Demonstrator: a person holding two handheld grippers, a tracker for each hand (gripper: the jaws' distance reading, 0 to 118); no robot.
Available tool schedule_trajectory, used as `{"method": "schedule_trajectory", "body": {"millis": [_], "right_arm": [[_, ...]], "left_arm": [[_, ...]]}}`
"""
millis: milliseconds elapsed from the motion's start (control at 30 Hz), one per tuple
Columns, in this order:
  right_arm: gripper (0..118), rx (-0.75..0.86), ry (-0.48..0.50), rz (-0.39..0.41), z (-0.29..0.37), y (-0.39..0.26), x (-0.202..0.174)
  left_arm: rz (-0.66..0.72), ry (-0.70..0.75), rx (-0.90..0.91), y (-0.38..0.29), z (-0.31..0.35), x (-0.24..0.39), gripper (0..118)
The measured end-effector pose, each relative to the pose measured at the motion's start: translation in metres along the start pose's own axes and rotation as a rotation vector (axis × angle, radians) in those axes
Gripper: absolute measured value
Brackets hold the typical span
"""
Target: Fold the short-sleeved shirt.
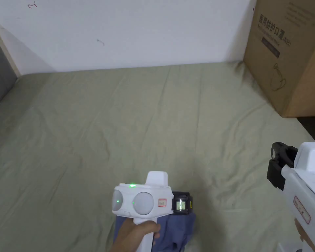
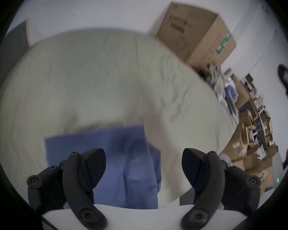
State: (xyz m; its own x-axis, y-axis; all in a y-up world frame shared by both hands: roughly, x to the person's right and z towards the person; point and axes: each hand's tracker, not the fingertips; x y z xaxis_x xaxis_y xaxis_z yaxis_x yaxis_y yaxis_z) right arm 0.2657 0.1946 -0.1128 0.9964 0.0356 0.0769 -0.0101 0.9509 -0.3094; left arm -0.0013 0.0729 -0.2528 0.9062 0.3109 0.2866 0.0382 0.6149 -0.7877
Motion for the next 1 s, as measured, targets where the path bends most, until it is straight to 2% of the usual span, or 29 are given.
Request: {"method": "schedule_trajectory", "body": {"millis": [167, 233, 267, 300, 367, 633, 800, 1000], "right_arm": [[0, 0.013, -0.001, -0.003, 0.006, 0.003, 0.001], [0, 0.015, -0.002, -0.006, 0.007, 0.002, 0.002], [0, 0.014, -0.001, -0.008, 0.007, 0.002, 0.002], [0, 0.013, -0.001, -0.008, 0.008, 0.002, 0.003], [0, 0.011, -0.004, -0.007, 0.009, 0.000, 0.004], [0, -0.002, -0.016, -0.011, 0.008, -0.003, 0.010], [0, -0.018, -0.029, -0.007, 0.006, -0.006, 0.018], [0, -0.038, -0.055, -0.008, 0.005, -0.011, 0.031]], "left_arm": [[-0.075, 0.151, 0.210, 0.004, 0.034, -0.017, 99], [-0.100, 0.200, 0.277, -0.001, 0.045, -0.021, 94], [-0.105, 0.226, 0.303, -0.004, 0.048, -0.024, 80], [-0.109, 0.220, 0.329, -0.009, 0.049, -0.028, 61], [-0.098, 0.202, 0.319, -0.018, 0.038, -0.040, 3], [-0.022, 0.150, 0.160, -0.060, -0.013, -0.036, 1], [-0.115, 0.085, 0.079, -0.088, -0.042, -0.001, 1], [-0.138, 0.105, 0.028, -0.111, -0.082, 0.008, 0]]}}
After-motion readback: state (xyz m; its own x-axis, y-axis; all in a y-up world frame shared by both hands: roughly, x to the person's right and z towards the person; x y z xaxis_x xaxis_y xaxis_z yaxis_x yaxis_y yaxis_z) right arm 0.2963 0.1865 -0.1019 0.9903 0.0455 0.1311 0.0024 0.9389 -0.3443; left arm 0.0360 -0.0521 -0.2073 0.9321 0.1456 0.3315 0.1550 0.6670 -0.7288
